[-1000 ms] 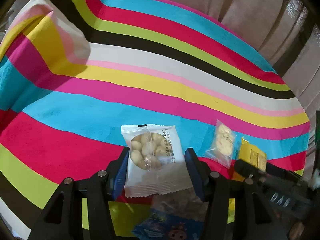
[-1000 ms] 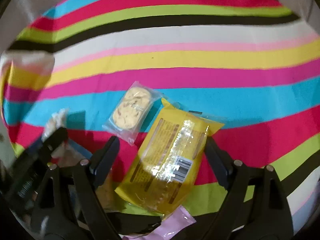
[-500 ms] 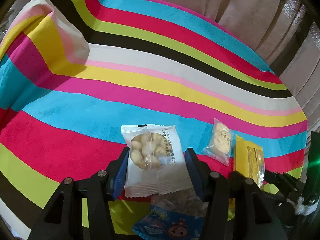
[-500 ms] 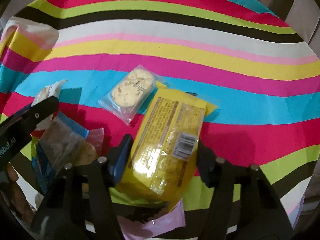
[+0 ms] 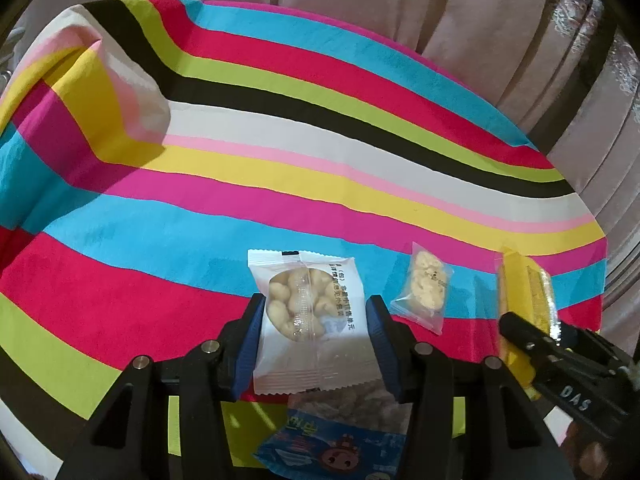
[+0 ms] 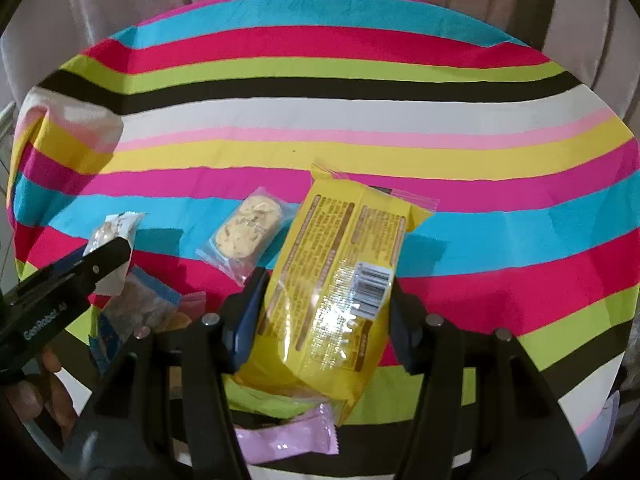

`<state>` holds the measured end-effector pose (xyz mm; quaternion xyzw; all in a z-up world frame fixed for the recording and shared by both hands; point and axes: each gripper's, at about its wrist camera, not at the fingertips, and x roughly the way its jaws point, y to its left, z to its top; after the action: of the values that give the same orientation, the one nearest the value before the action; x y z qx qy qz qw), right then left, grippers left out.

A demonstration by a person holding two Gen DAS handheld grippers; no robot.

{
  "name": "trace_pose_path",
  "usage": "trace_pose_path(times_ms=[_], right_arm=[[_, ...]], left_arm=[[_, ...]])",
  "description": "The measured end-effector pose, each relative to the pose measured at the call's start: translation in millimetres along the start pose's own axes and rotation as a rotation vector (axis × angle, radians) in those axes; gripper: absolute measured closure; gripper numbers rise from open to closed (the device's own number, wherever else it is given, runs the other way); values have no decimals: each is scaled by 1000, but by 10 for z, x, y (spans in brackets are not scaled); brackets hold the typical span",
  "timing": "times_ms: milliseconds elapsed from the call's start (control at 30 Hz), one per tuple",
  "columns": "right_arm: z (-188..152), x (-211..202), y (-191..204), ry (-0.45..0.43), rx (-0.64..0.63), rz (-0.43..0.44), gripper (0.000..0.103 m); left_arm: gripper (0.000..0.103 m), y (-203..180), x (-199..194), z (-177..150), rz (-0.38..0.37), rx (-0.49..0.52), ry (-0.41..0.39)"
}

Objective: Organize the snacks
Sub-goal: 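Grasp the white nut packet with left tool while right tool grasps yellow biscuit packet, then carry both packets toward the white box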

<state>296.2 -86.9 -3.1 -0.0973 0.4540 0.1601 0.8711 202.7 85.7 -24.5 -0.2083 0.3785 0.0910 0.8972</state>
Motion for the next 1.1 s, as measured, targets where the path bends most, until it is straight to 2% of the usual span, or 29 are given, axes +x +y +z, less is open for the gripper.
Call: trace_pose_path(times_ms=[367, 1100], right_arm=[[-174, -238, -247, -19, 46, -1, 44], [-716, -683, -1092, -24, 151, -73, 44]], left_arm=[[52, -210, -130, -3, -33, 41, -13], [52, -1426, -355, -476, -193, 283, 79]])
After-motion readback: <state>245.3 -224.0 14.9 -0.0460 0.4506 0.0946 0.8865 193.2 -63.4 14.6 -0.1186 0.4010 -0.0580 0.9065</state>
